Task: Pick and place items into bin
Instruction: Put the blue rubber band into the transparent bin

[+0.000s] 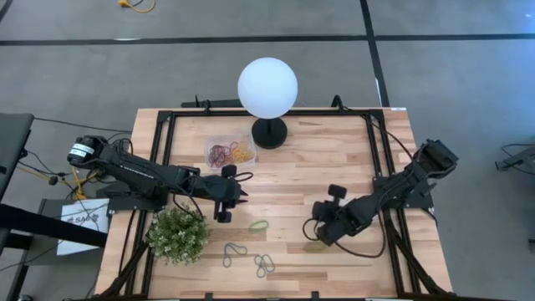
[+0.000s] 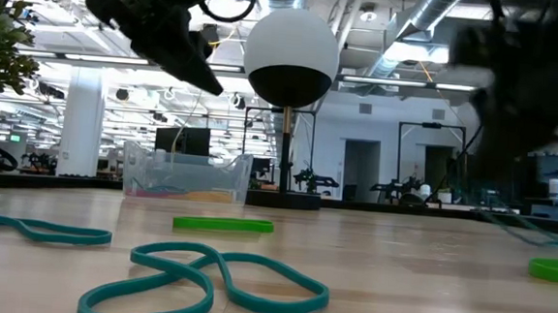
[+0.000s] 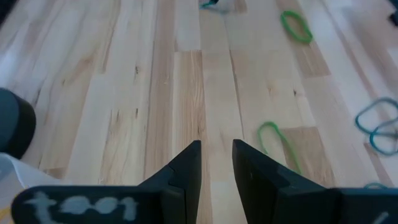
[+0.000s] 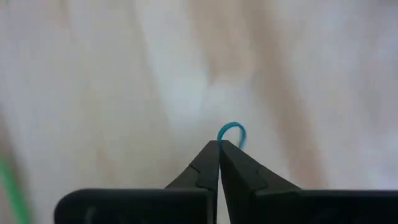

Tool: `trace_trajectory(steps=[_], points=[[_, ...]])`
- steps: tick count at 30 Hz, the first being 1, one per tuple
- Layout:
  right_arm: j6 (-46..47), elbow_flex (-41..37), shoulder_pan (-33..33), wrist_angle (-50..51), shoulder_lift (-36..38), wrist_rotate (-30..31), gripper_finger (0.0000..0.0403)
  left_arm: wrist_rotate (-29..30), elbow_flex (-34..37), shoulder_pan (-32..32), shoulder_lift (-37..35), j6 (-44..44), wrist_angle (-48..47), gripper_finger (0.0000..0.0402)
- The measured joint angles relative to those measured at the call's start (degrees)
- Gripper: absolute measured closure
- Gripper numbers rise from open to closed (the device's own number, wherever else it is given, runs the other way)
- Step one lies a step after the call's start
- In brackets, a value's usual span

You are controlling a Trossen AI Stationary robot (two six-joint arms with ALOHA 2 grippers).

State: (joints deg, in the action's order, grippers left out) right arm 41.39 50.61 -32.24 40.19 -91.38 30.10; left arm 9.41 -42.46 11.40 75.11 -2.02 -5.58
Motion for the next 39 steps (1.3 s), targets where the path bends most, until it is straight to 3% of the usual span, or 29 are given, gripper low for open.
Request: trace_trajectory(steps=[4, 6, 14, 20, 26, 32, 39], points=[[-0.29, 2.44, 0.59, -6.77, 0.11, 15.21, 0.0396, 0.02, 0.0, -0.02, 0.0, 0.95, 4.14, 0.032], [-3.66, 2.69, 1.41, -13.02, 0.11, 19.71, 0.0399, 0.04, 0.0, -0.02, 0.0, 2.36, 6.86, 0.032], [-24.27, 2.69, 7.27, -37.91, 0.11, 20.78, 0.0401, 0.06, 0.0, -0.02, 0.0, 8.23, 15.27, 0.0318], [-27.93, 2.69, 10.77, -48.17, 0.11, 16.14, 0.0401, 0.06, 0.0, -0.94, 0.0, 9.79, 16.88, 0.0301], [-29.44, 2.69, 13.58, -49.8, 0.11, 7.45, 0.0402, 1.75, 0.0, -2.87, 0.0, 10.61, 17.14, 0.0261], [-29.64, 2.71, 16.1, -52.1, 0.11, 3.07, 0.0402, 2.57, 0.0, -4.65, 0.0, 12.99, 19.78, 0.0225], [-32.4, 2.77, 20.33, -61.75, 0.11, -8.83, 0.0403, 2.51, 0.0, -6.49, 0.0, 14.95, 20.13, 0.0216]])
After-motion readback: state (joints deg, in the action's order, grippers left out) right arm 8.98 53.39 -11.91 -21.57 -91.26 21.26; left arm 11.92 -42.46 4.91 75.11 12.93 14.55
